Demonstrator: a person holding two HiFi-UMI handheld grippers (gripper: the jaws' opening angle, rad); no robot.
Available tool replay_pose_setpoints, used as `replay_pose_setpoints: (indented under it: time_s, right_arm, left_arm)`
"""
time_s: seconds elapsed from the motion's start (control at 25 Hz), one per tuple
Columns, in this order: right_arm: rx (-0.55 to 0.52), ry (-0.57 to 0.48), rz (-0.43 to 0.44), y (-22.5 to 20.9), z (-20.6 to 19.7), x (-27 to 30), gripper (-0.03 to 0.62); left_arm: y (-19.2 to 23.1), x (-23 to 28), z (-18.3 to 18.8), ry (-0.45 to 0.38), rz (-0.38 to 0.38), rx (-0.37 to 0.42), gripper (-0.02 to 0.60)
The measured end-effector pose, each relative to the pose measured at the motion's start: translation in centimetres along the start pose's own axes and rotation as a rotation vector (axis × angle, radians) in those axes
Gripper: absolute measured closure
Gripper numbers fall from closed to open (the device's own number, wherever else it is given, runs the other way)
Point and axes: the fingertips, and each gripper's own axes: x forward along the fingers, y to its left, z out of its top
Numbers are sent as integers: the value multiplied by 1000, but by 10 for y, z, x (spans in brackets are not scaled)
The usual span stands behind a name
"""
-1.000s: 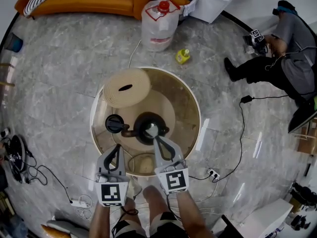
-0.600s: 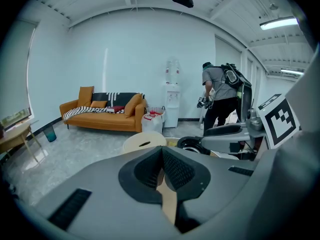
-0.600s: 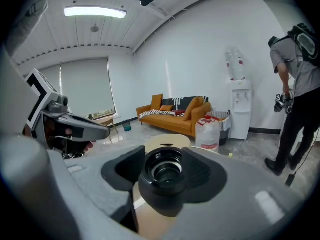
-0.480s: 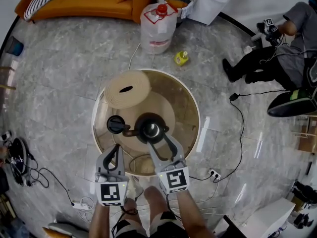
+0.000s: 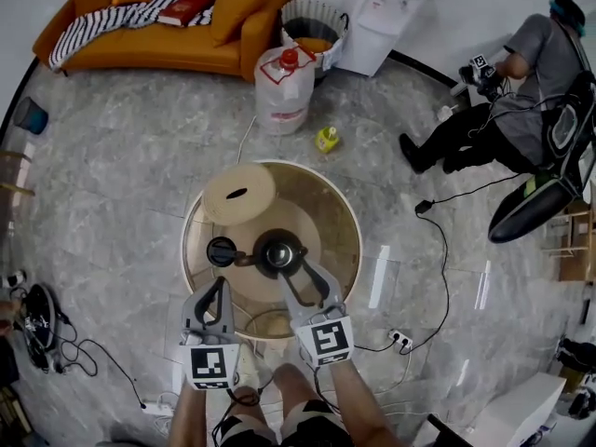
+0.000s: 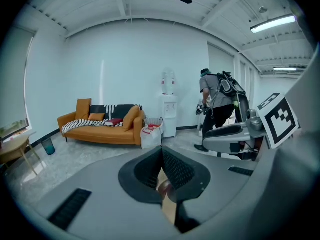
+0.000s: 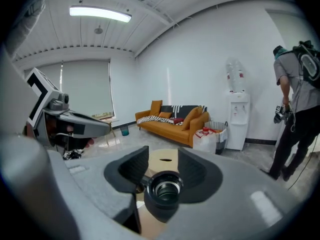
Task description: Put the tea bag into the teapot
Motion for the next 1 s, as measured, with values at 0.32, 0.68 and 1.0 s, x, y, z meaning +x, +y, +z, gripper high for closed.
replay_pose_setpoints:
  time_s: [0.32,0.68,1.0]
  right_arm:
    - [-26,-73,-52,15,74,-43,438]
    - [-47,-152,-118,44,149,-109,515]
    - [-71,-212,-169,87,195,-181,576]
  left_arm:
    - [2,-46,76,-87,-9,26,565]
    - [-7,-116,136,-159,-41,83,565]
    - [-14,-196,171,-216,-65,109,565]
